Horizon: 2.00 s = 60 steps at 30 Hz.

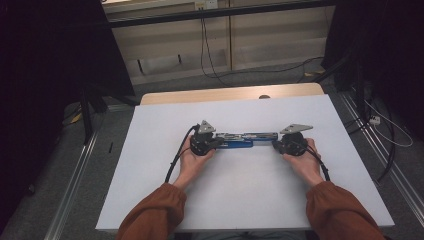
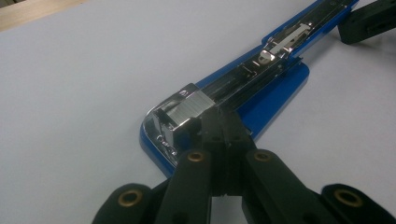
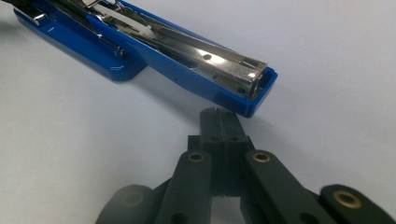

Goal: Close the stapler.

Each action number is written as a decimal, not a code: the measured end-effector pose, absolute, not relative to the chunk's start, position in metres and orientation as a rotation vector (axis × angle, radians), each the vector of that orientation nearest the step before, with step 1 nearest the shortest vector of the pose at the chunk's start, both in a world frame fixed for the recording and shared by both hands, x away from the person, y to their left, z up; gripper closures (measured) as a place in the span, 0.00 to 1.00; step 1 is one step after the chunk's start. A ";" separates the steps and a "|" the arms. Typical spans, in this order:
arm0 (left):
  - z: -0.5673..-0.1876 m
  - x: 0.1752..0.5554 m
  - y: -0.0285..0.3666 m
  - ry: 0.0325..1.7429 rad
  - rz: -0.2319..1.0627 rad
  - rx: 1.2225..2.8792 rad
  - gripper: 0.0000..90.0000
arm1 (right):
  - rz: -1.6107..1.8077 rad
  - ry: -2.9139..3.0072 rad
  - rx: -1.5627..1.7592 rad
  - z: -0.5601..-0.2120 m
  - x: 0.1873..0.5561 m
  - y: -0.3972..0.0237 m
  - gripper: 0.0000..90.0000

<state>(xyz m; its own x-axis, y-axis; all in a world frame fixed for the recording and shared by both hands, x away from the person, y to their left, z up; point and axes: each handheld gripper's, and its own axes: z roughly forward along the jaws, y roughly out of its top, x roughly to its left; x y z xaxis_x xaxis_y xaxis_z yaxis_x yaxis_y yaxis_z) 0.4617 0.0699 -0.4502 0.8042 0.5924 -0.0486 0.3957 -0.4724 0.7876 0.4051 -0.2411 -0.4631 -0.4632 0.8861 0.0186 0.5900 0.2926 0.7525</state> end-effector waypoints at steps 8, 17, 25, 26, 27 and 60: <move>-0.451 0.462 0.070 0.733 0.287 2.117 1.00 | 1.008 2.165 1.333 -0.463 0.408 -0.241 1.00; -0.451 0.462 0.071 0.723 0.298 2.120 1.00 | 1.006 2.162 1.327 -0.463 0.408 -0.240 1.00; -0.451 0.461 0.070 0.716 0.313 2.122 1.00 | 1.009 2.155 1.325 -0.463 0.408 -0.238 1.00; -0.451 0.461 0.070 0.718 0.312 2.119 1.00 | 1.009 2.153 1.325 -0.463 0.408 -0.238 1.00; -0.451 0.461 0.070 0.720 0.310 2.118 1.00 | 1.010 2.153 1.322 -0.463 0.408 -0.239 1.00; -0.453 0.457 0.071 0.711 0.332 2.109 1.00 | 1.085 2.108 1.301 -0.455 0.405 -0.236 1.00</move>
